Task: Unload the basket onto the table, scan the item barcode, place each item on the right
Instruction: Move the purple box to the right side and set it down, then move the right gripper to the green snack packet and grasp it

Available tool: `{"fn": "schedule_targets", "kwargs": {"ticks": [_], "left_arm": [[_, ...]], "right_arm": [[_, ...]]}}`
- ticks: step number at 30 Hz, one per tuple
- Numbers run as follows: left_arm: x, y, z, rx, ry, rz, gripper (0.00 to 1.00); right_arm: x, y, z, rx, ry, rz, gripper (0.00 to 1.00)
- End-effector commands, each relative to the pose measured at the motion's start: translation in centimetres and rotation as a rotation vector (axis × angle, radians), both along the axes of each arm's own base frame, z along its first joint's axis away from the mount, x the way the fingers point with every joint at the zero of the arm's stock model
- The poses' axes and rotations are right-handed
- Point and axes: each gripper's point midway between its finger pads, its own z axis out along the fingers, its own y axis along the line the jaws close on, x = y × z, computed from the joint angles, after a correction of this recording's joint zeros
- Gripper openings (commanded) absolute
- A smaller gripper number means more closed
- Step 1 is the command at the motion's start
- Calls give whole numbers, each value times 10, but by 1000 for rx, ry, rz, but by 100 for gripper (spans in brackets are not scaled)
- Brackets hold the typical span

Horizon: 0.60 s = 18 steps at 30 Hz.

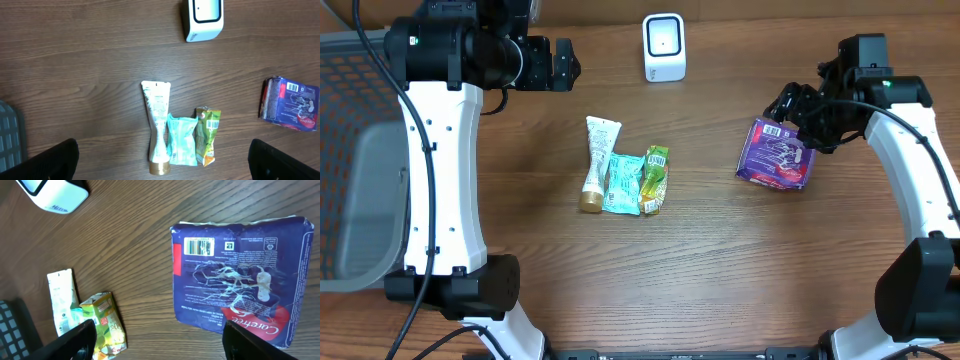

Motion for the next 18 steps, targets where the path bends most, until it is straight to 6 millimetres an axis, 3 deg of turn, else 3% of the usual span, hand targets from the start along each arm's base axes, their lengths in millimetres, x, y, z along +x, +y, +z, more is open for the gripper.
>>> {"fn": "schedule_targets", "kwargs": {"ticks": [1,5,8,10,15,18], "left_arm": [[-1,-3,7,-17,-16,6,100],[-1,-3,7,-17,-16,6,100],[-1,-3,7,-17,-16,6,100],[-1,-3,7,-17,-16,6,100],[-1,-3,7,-17,-16,6,100],[-1,-3,7,-17,-16,6,100]], "right_arm": [[-4,23,-8,43,22,44,80],[-14,71,-19,75,54,162,82],[-26,130,-28,149,31,379,89],[-34,155,-39,172,51,445,89],[-50,200,-65,254,112,539,92],[-55,209,-81,253,149,550,92]]}}
